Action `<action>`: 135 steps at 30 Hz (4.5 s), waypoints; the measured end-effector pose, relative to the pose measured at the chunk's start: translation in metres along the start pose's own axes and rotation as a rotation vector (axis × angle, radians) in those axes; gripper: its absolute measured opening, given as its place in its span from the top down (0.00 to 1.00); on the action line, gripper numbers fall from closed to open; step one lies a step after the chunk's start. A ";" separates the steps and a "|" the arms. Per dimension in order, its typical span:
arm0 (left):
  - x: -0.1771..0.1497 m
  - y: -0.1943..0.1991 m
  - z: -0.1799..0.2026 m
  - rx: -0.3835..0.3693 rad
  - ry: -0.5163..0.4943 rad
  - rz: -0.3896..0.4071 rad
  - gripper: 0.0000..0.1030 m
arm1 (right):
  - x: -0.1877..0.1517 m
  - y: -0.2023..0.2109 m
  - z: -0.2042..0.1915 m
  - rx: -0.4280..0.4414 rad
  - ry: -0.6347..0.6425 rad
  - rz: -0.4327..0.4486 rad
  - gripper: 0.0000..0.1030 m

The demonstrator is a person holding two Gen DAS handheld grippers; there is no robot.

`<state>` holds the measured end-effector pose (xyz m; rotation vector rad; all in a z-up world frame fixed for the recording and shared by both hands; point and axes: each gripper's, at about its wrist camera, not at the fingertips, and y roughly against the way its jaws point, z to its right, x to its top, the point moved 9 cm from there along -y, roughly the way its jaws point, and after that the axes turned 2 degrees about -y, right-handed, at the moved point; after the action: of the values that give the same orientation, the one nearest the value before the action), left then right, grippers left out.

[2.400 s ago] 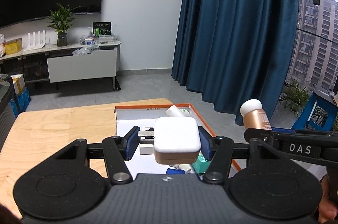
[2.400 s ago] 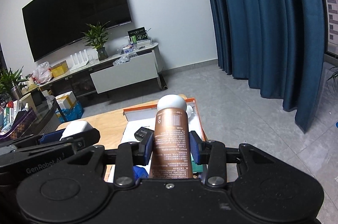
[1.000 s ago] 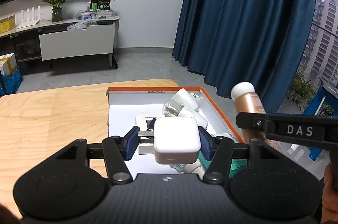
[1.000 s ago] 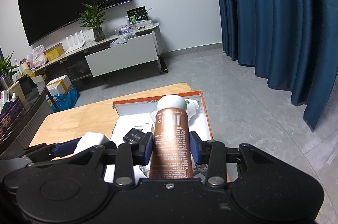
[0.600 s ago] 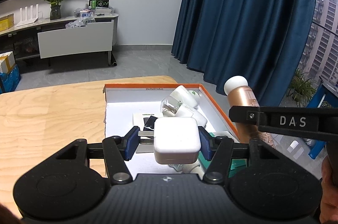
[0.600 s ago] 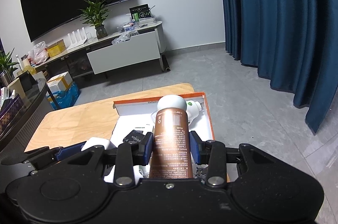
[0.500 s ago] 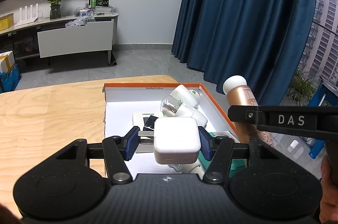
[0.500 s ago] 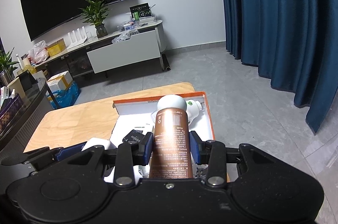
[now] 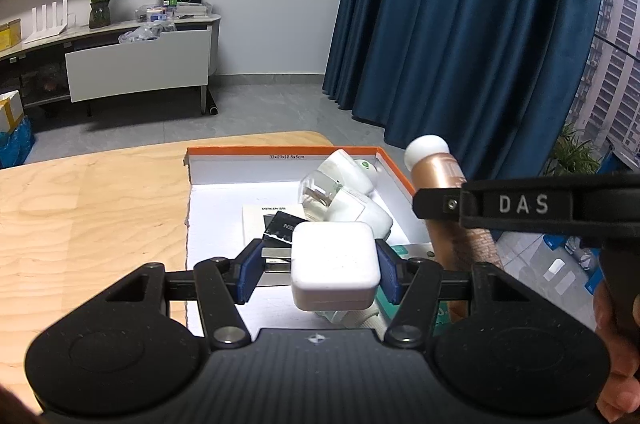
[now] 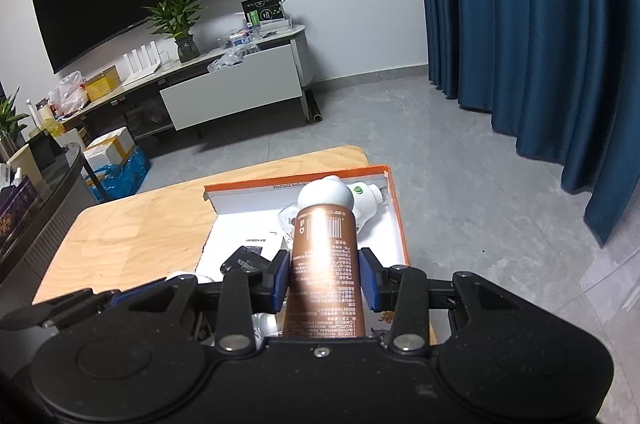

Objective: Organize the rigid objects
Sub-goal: 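Lower the white charger with left tool while right tool lowers the tube into the box, then open both tools and pull them back above the filled box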

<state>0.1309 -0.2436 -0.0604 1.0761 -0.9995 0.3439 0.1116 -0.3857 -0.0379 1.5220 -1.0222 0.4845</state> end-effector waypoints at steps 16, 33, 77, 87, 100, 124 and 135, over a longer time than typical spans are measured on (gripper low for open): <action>-0.006 -0.018 0.006 -0.010 0.014 -0.048 0.43 | 0.005 0.008 0.018 0.007 -0.043 0.044 0.48; 0.006 0.012 0.013 0.048 -0.016 -0.017 0.06 | -0.010 0.060 0.022 -0.065 -0.004 0.085 0.21; -0.078 0.081 0.013 0.223 0.033 -0.140 0.00 | -0.109 0.096 0.020 -0.115 0.078 -0.130 0.13; -0.077 0.082 0.012 0.228 0.031 -0.145 0.00 | -0.109 0.096 0.018 -0.114 0.081 -0.130 0.13; -0.076 0.082 0.012 0.239 0.019 -0.150 0.00 | -0.108 0.096 0.019 -0.112 0.079 -0.131 0.13; -0.078 0.081 0.009 0.251 0.007 -0.157 0.00 | -0.111 0.093 0.016 -0.112 0.088 -0.135 0.13; -0.078 0.082 0.008 0.254 0.005 -0.153 0.00 | -0.112 0.093 0.015 -0.112 0.089 -0.136 0.13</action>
<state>0.0295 -0.1947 -0.0766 1.3730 -0.8782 0.3548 -0.0269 -0.3571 -0.0750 1.4462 -0.8567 0.3896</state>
